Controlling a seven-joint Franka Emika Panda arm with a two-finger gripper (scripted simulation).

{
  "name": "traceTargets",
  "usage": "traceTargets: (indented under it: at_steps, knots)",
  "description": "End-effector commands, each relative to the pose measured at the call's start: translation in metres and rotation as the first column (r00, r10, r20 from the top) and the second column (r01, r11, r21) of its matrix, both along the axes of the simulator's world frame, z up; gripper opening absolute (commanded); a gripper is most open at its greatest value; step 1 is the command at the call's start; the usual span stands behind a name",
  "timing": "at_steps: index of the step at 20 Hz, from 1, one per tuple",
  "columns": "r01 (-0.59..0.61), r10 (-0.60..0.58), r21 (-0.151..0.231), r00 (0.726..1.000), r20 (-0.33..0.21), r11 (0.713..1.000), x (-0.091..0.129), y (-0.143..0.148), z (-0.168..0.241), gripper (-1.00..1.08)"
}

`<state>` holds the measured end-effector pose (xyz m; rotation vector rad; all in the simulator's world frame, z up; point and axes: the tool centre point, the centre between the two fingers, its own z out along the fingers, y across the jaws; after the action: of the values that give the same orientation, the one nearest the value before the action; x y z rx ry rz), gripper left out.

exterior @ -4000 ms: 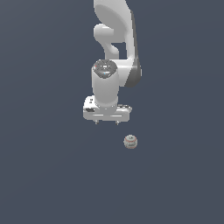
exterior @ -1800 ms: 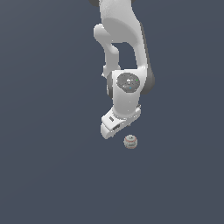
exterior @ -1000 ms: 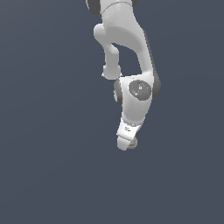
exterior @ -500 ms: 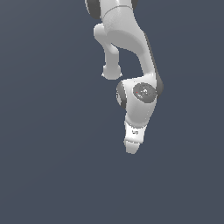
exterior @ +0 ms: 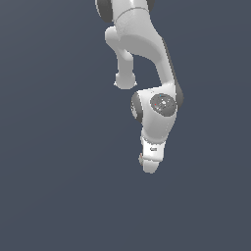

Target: Pick up the object and move it to a goal position.

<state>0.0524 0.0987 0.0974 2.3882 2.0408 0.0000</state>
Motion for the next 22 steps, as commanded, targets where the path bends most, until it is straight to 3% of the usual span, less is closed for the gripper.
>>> traceTargets:
  at_steps: [1, 15, 16, 22]
  knots:
    - [0.000, 0.000, 0.000, 1.000, 0.000, 1.000, 0.000, 0.000, -0.003, 1.00]
    - [-0.005, 0.005, 0.000, 1.000, 0.000, 1.000, 0.000, 0.000, -0.050, 1.00]
    - [-0.005, 0.005, 0.000, 1.000, 0.000, 1.000, 0.000, 0.000, -0.050, -1.00]
    - [-0.005, 0.005, 0.000, 1.000, 0.000, 1.000, 0.000, 0.000, -0.050, -1.00]
